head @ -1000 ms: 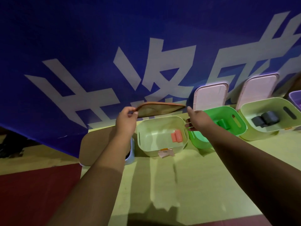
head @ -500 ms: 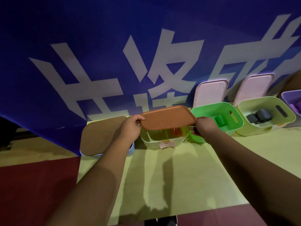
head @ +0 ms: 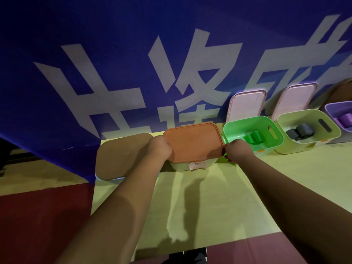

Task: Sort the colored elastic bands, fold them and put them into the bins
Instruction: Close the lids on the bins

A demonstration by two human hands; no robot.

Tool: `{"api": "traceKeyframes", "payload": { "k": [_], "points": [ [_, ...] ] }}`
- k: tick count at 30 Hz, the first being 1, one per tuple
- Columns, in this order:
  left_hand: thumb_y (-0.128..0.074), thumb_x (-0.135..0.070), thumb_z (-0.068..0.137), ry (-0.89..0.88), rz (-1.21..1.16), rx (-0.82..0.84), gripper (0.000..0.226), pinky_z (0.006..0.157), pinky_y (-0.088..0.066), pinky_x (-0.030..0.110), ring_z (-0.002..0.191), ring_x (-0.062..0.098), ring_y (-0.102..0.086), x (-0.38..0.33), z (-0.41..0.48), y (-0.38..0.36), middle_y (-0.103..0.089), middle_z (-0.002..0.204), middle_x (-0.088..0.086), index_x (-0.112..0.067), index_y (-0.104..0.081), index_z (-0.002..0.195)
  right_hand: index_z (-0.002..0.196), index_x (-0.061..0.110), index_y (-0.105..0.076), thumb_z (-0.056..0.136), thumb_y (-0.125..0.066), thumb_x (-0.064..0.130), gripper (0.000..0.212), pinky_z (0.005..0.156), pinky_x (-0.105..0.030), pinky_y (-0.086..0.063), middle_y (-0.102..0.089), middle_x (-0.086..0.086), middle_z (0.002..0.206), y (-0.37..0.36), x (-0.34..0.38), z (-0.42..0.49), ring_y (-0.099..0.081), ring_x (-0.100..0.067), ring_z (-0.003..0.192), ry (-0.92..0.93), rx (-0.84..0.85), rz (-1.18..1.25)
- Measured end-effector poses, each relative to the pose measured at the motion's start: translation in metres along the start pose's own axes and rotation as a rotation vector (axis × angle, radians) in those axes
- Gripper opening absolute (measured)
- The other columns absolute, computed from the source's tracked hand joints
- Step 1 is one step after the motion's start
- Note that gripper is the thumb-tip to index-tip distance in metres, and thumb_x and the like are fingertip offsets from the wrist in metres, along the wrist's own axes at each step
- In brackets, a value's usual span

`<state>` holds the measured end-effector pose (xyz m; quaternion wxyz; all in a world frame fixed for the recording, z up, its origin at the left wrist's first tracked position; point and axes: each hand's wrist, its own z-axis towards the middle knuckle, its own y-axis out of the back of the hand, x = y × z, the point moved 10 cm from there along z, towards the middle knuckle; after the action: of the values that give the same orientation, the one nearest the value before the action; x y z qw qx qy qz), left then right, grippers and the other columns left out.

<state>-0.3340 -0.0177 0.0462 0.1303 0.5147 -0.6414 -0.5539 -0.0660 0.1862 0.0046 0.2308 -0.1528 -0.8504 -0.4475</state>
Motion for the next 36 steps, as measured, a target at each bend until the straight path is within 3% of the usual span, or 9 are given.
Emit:
{"api": "traceKeyframes", "payload": {
  "k": [3, 7, 15, 18, 21, 26, 30, 33, 36],
  "points": [
    [-0.056, -0.015, 0.105, 0.011, 0.068, -0.009, 0.018, 0.074, -0.054, 0.032, 0.093, 0.025, -0.068, 0.0, 0.003, 0.003, -0.069, 0.104, 0.009, -0.013, -0.073, 0.113, 0.082, 0.003, -0.074, 0.097, -0.056, 0.016, 0.027, 0.082, -0.051, -0.066, -0.078, -0.015, 0.078, 0.009, 0.005, -0.009, -0.079, -0.036, 0.079, 0.005, -0.022, -0.024],
    [-0.059, -0.021, 0.103, -0.041, 0.098, -0.017, 0.024, 0.088, -0.061, 0.038, 0.1, 0.028, -0.069, -0.012, 0.007, 0.006, -0.068, 0.121, 0.01, -0.015, -0.075, 0.12, 0.079, -0.001, -0.07, 0.098, -0.05, 0.014, 0.032, 0.084, -0.054, -0.065, -0.078, -0.018, 0.078, 0.024, 0.006, -0.016, -0.08, -0.037, 0.077, 0.016, -0.044, -0.03],
    [-0.061, -0.018, 0.099, -0.227, -0.025, 0.037, 0.02, 0.098, -0.056, 0.038, 0.112, 0.029, -0.068, -0.078, -0.006, -0.007, -0.074, 0.114, 0.0, -0.024, -0.08, 0.104, 0.109, -0.004, -0.07, 0.105, -0.049, 0.012, 0.027, 0.081, -0.05, -0.067, -0.077, -0.017, 0.097, 0.059, -0.001, -0.026, -0.078, -0.029, 0.082, 0.036, -0.027, 0.081],
    [-0.057, -0.021, 0.104, -0.275, -0.045, 0.076, 0.026, 0.095, -0.048, 0.032, 0.12, 0.023, -0.063, -0.115, -0.012, -0.013, -0.068, 0.122, -0.009, -0.029, -0.076, 0.119, 0.11, -0.002, -0.07, 0.108, -0.05, 0.014, 0.025, 0.069, -0.04, -0.064, -0.076, -0.016, 0.104, 0.081, -0.003, -0.016, -0.075, -0.022, 0.079, 0.059, -0.028, 0.13],
    [-0.057, -0.021, 0.106, -0.336, -0.087, 0.081, 0.025, 0.09, -0.046, 0.032, 0.118, 0.023, -0.064, -0.153, -0.011, -0.018, -0.071, 0.129, -0.003, -0.025, -0.074, 0.122, 0.111, 0.002, -0.07, 0.109, -0.052, 0.018, 0.025, 0.065, -0.036, -0.062, -0.076, -0.013, 0.105, 0.099, -0.001, -0.001, -0.075, -0.021, 0.08, 0.1, -0.031, 0.181],
    [-0.061, -0.018, 0.101, -0.388, -0.144, 0.034, 0.026, 0.102, -0.052, 0.035, 0.12, 0.024, -0.066, -0.234, -0.002, -0.028, -0.073, 0.129, 0.0, -0.022, -0.076, 0.122, 0.113, 0.003, -0.071, 0.109, -0.055, 0.02, 0.024, 0.075, -0.043, -0.063, -0.076, -0.012, 0.107, 0.133, -0.011, 0.04, -0.073, -0.023, 0.082, 0.154, 0.024, 0.244],
    [-0.061, -0.015, 0.099, -0.377, -0.194, -0.056, 0.034, 0.087, -0.049, 0.03, 0.113, 0.026, -0.067, -0.296, 0.015, -0.04, -0.067, 0.131, 0.003, -0.018, -0.072, 0.131, 0.108, 0.003, -0.074, 0.108, -0.057, 0.019, 0.024, 0.07, -0.041, -0.063, -0.077, -0.013, 0.105, 0.164, -0.028, 0.083, -0.072, -0.024, 0.077, 0.158, 0.078, 0.291],
    [-0.06, -0.009, 0.1, -0.427, -0.189, -0.082, 0.046, 0.098, -0.045, 0.026, 0.128, 0.025, -0.06, -0.344, 0.025, -0.051, -0.059, 0.146, 0.005, -0.015, -0.063, 0.145, 0.106, 0.003, -0.074, 0.107, -0.058, 0.019, 0.023, 0.059, -0.033, -0.056, -0.077, -0.012, 0.101, 0.19, -0.042, 0.113, -0.067, -0.021, 0.067, 0.171, 0.11, 0.323],
    [-0.057, -0.001, 0.097, -0.47, -0.082, -0.087, 0.056, 0.112, -0.042, 0.033, 0.137, 0.027, -0.053, -0.385, 0.034, -0.068, -0.052, 0.155, 0.006, -0.015, -0.057, 0.152, 0.107, 0.004, -0.074, 0.106, -0.057, 0.018, 0.022, 0.06, -0.034, -0.054, -0.076, -0.013, 0.1, 0.212, -0.055, 0.14, -0.066, -0.023, 0.069, 0.182, 0.151, 0.352]
  ]
}}
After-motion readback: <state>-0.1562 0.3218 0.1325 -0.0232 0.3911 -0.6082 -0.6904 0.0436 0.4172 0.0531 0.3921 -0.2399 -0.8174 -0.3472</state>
